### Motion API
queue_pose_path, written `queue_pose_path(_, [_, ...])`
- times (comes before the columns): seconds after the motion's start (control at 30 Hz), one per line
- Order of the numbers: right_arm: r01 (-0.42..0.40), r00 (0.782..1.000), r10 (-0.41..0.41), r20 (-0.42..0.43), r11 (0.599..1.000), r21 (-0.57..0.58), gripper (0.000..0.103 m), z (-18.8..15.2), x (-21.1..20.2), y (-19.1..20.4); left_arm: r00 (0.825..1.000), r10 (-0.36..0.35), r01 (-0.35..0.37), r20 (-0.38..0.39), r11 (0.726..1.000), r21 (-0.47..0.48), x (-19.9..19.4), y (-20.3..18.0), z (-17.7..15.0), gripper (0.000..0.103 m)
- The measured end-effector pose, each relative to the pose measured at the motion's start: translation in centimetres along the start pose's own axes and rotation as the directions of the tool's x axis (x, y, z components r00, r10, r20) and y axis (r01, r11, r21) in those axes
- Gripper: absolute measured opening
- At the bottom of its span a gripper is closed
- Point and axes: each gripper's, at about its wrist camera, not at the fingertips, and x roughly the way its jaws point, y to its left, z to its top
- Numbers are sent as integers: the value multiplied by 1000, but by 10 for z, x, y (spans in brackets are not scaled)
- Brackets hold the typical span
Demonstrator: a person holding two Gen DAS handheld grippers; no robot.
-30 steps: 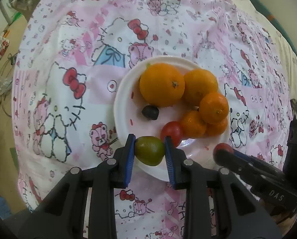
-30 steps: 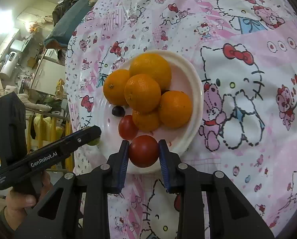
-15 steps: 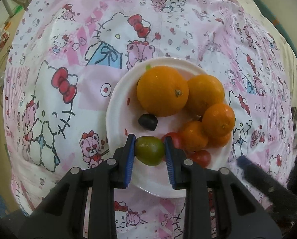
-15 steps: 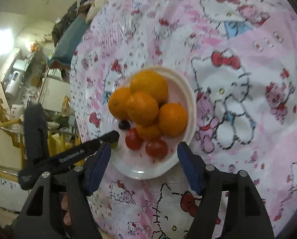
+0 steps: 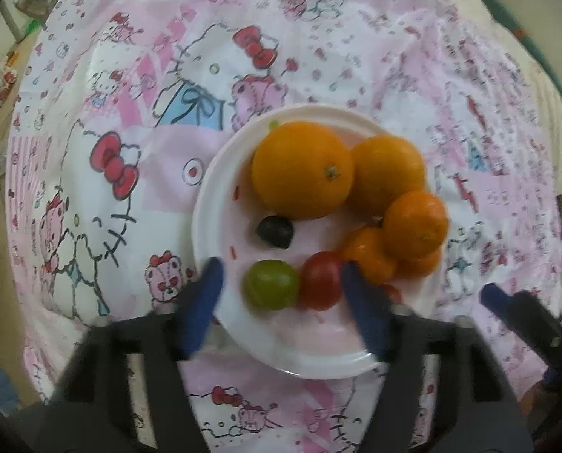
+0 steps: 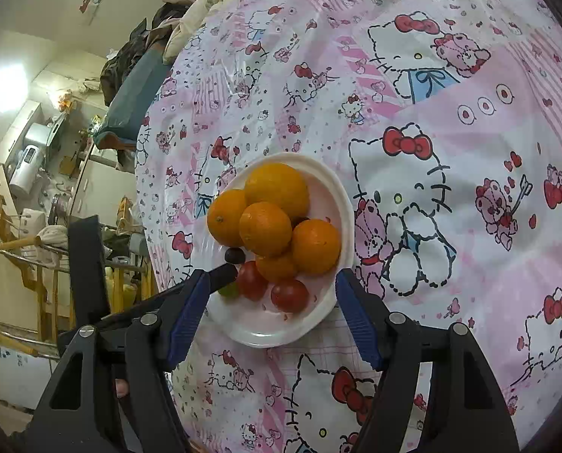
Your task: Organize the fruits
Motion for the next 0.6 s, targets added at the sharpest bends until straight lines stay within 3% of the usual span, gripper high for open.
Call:
queue_pose_path(0.13, [-2,1000,2,11,1000,-5,73,2,-2,2,1000,-15,15,22,1000,16,-11,-2,0,74])
queue_pose_path(0.27, [23,998,-21,51,999,-48,73,1,-12,10,994,12,-15,107,1000,21,-31,5,-6,74])
queue_pose_path(0.33, [37,997,-31,73,995,-90,73,-1,-19,18,984,30,-35,177,999,25,-44,11,-13,74])
queue_pose_path(0.47, [96,987,-73,142,981,-168,88,-12,-38,34,965,40,-52,261,998,40,-68,15,-26,74])
queue_pose_path(0.6, [164,975,-123,187,961,-223,90,-26,-54,45,932,86,-123,352,989,83,-94,10,-40,76])
